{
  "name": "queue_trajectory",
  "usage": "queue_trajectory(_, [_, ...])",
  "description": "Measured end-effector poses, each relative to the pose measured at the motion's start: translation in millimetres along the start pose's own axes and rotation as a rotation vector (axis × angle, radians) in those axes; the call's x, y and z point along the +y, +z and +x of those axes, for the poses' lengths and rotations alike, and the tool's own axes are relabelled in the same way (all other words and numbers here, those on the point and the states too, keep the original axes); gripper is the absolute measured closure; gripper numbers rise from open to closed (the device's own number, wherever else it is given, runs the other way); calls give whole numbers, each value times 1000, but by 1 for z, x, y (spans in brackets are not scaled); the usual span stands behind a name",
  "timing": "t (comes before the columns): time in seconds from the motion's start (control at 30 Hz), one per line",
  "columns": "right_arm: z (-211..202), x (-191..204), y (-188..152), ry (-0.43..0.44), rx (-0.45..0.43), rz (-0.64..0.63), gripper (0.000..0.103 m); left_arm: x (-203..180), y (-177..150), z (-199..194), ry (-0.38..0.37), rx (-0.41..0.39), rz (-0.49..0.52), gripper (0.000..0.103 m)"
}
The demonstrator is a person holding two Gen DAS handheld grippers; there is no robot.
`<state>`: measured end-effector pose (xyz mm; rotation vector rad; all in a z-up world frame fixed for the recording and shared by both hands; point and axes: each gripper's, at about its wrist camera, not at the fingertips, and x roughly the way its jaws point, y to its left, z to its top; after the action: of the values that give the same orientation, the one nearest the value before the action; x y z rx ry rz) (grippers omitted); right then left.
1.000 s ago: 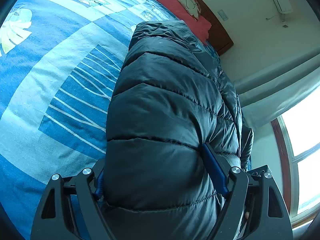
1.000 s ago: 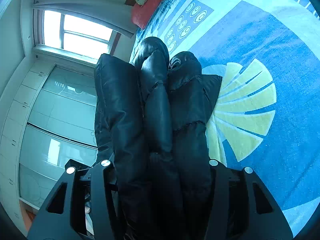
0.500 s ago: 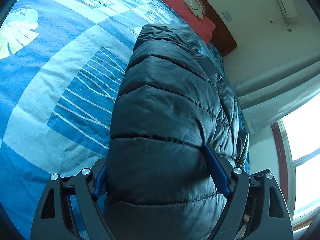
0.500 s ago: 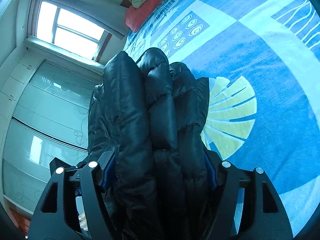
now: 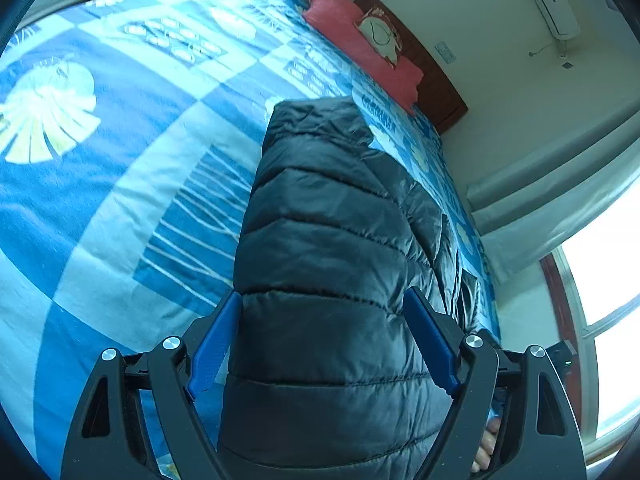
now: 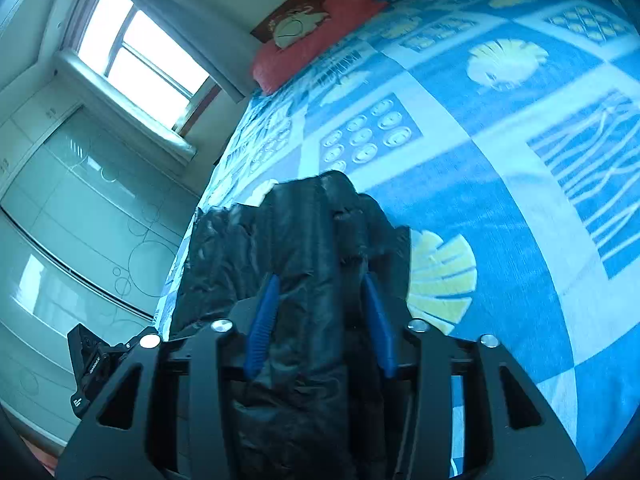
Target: Fold large clothes
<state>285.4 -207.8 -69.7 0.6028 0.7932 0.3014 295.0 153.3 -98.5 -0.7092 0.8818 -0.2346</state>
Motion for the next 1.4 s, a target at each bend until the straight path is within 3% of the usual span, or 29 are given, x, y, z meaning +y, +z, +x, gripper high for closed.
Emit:
queue_trajectory(0.13, [4,23,9,28,-9,-65,61,-18,-1,-15,-8,-86,77,22])
queue_trajectory(0.3, [28,32,16,4,17,-85,61,-33,-1,5,5,-32,137,22])
queue_trajectory(0.4, [47,23,17,-46,56,-75,64,-40,-1,26,58,2,185,22])
queue_trajectory(0.53, [70,0,12,-61,111,-29,81,-51,-10,44,148,10,299,22])
queue_trajectory(0.63, [81,-24,8,-31,131,53,103,-47,-16,49,161,5,298,21])
queue_trajectory(0.77, [85,-45,1,52,129,122,103,-46,-20,58,182,6,309,19])
queue_trajectory(1.2, [58,-20,1,-64,55,22,103,-52,-23,58,224,8,356,18])
queue_trajectory(1.3, [47,-14,1,-101,35,5,98,-55,-22,57,235,8,367,18])
queue_trajectory(1.33, [42,-12,2,-130,23,-2,90,-56,-22,56,241,8,372,18])
queue_trajectory(1.37, [38,-11,2,-163,14,-6,61,-57,-22,55,247,6,376,18])
queue_trajectory(1.4, [31,-9,1,-216,-11,-14,47,-57,-22,55,250,5,378,18])
